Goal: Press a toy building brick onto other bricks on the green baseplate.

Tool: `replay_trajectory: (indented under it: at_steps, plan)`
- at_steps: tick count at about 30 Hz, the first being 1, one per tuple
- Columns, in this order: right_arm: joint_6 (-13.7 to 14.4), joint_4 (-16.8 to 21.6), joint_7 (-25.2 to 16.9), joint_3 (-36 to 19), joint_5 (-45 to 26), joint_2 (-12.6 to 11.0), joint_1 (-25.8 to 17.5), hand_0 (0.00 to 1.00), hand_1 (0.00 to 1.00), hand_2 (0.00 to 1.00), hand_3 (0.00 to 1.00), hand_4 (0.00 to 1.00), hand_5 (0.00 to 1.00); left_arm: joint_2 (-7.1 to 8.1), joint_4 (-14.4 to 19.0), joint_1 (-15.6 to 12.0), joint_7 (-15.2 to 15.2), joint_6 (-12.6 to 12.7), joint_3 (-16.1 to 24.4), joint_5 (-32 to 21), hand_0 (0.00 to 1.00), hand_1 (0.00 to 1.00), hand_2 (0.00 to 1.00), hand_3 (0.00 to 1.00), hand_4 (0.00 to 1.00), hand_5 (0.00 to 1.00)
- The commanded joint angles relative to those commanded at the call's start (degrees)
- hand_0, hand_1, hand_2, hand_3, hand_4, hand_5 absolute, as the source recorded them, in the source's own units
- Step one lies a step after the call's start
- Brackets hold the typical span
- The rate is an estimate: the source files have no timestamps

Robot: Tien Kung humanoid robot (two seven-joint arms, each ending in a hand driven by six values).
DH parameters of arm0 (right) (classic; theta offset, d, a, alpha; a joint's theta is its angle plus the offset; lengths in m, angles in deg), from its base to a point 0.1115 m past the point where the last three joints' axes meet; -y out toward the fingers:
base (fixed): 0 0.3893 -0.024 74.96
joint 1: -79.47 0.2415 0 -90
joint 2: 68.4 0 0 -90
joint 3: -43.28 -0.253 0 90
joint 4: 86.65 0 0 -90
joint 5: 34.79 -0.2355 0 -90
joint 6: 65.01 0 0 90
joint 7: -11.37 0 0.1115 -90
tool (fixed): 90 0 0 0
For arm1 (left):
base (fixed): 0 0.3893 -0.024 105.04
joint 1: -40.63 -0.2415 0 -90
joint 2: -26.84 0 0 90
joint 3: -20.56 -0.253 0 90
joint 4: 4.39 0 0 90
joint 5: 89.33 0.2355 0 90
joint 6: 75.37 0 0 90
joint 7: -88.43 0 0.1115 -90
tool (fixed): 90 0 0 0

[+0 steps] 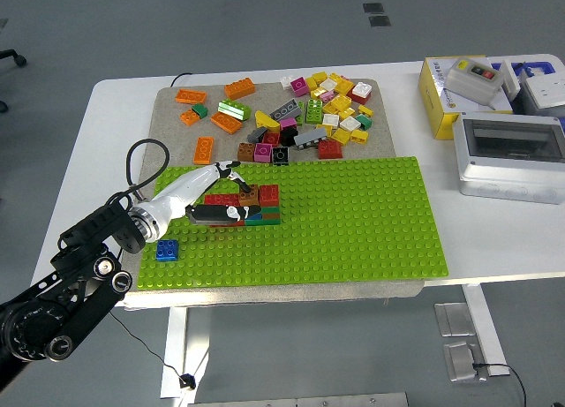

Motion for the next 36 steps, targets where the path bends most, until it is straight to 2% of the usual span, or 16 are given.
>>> replay_trajectory:
  at_steps: [11,21,32,36]
  plan:
    - [-0.02,0.0,-0.02,0.08,0.0,-0.02,-0.01,0.707,0.634,0.396,0.738,0.617,0.998,-0.11,-0.39,0.02,-0.03,0.15,-1.17,0.02,0.998,0.985,0.962,0.617,0.858,0.628]
    - [0.03,0.0,-0.02,0.3,-0.21,-0.02,-0.05,0.704,0.634,0.395,0.737,0.617,0.998,0.18,0.46,-0.17,0.01,0.19,-0.24,-0.36,0.998,0.984,0.961,0.612,0.854,0.624]
    - [0.1,0.0,-0.06,0.03,0.1,-0.07,-0.21,0.705,0.633,0.395,0.737,0.617,0.998,2.67,8.79,-1.35,-0.33,-0.2,4.11,-1.59,0.998,0.979,0.959,0.609,0.849,0.621]
    - [0.2,0.0,0.01,-0.09,0.26,0.07,-0.37,0.705,0.633,0.395,0.737,0.617,0.998,4.74,13.24,-3.48,0.88,0.71,7.83,-1.98,0.998,0.979,0.959,0.609,0.849,0.621]
